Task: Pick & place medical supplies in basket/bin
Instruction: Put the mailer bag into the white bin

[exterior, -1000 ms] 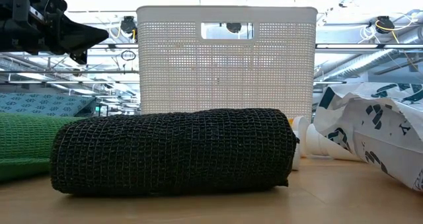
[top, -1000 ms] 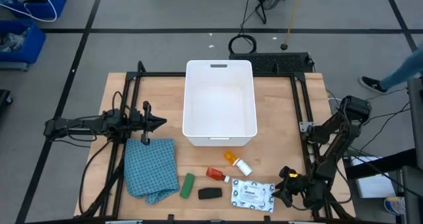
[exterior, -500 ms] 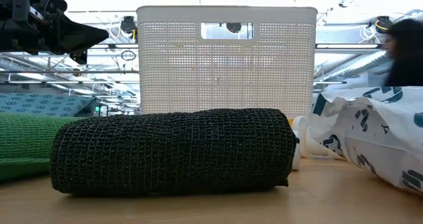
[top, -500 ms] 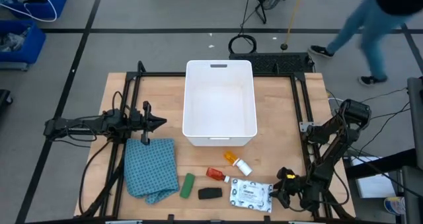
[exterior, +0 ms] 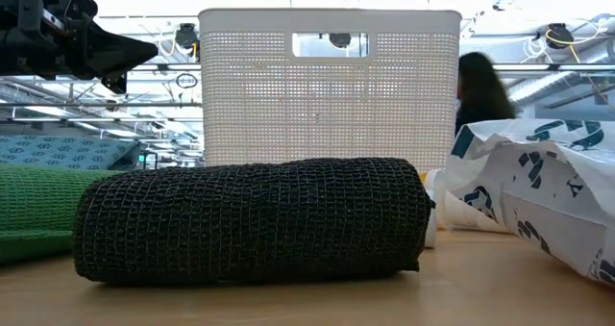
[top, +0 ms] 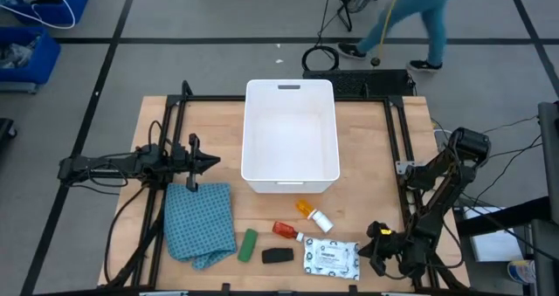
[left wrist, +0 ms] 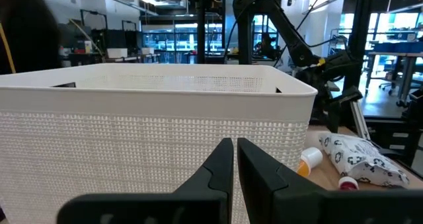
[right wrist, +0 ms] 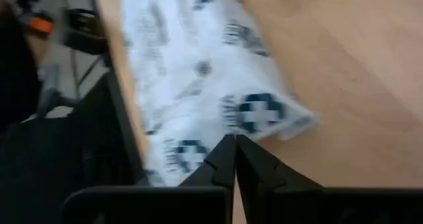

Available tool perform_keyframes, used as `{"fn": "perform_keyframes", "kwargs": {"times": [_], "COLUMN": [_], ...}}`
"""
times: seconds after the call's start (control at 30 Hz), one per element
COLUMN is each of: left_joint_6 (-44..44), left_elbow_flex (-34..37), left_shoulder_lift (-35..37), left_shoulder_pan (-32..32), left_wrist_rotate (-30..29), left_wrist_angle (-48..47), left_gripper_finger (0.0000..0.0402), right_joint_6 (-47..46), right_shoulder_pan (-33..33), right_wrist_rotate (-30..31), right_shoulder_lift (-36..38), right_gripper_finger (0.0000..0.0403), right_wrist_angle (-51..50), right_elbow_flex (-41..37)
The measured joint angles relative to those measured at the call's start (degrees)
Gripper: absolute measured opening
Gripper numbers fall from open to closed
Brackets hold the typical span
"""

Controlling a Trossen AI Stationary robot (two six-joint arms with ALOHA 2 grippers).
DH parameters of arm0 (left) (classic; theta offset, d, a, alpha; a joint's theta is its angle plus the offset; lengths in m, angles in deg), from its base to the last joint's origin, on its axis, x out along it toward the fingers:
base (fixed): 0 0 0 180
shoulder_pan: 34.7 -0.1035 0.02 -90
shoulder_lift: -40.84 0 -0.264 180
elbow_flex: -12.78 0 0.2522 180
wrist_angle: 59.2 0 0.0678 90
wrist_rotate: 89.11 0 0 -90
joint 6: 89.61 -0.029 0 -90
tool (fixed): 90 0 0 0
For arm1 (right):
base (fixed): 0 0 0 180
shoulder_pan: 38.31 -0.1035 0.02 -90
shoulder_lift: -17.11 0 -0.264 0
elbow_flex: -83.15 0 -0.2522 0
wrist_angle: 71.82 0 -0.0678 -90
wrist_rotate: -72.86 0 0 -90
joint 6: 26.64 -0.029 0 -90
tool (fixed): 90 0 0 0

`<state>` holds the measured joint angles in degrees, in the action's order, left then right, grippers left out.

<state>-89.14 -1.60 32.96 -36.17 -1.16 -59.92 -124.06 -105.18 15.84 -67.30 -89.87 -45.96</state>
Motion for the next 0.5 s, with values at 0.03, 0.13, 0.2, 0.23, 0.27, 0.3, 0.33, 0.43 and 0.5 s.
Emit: {"fn": "perform_keyframes", "kwargs": {"times": [0.03,0.13,0.2,0.23,0.27,0.3,0.33,0.43,0.5], "left_joint_6": [0.00,0.00,0.00,0.00,0.00,0.00,0.00,0.26,0.28], "left_elbow_flex": [0.00,0.00,0.00,0.00,0.00,0.00,0.00,0.00,0.00], "left_shoulder_lift": [0.00,-0.01,0.01,-0.01,-0.01,-0.01,0.02,-0.01,0.02], "left_shoulder_pan": [-0.01,-0.01,0.00,-0.01,-0.01,0.00,0.01,0.00,-0.01], "left_wrist_rotate": [0.01,0.01,0.01,-0.02,0.01,0.01,0.01,0.01,0.01], "left_wrist_angle": [-0.01,-0.01,-0.01,-0.07,-0.22,-0.44,-0.65,-1.38,-1.29], "left_gripper_finger": [0.0024,0.0024,0.0024,0.0024,0.0024,0.0024,0.0024,0.0024,0.0024], "right_joint_6": [1.28,2.85,4.90,6.02,7.21,8.11,8.11,5.17,3.23], "right_shoulder_pan": [0.00,-0.07,-0.31,-0.37,-0.46,-0.63,-0.77,-0.76,-0.73], "right_wrist_rotate": [0.01,1.83,3.00,3.15,3.18,3.22,3.57,4.37,3.92], "right_shoulder_lift": [0.61,2.07,2.78,3.17,3.41,3.63,3.85,4.07,4.05], "right_gripper_finger": [0.0002,0.0009,0.0019,0.0026,0.0034,0.0043,0.0055,0.0102,0.0142], "right_wrist_angle": [0.80,0.88,0.91,1.47,2.48,3.14,3.28,3.48,3.25], "right_elbow_flex": [0.01,0.02,0.02,0.02,0.02,0.04,0.04,0.04,0.04]}}
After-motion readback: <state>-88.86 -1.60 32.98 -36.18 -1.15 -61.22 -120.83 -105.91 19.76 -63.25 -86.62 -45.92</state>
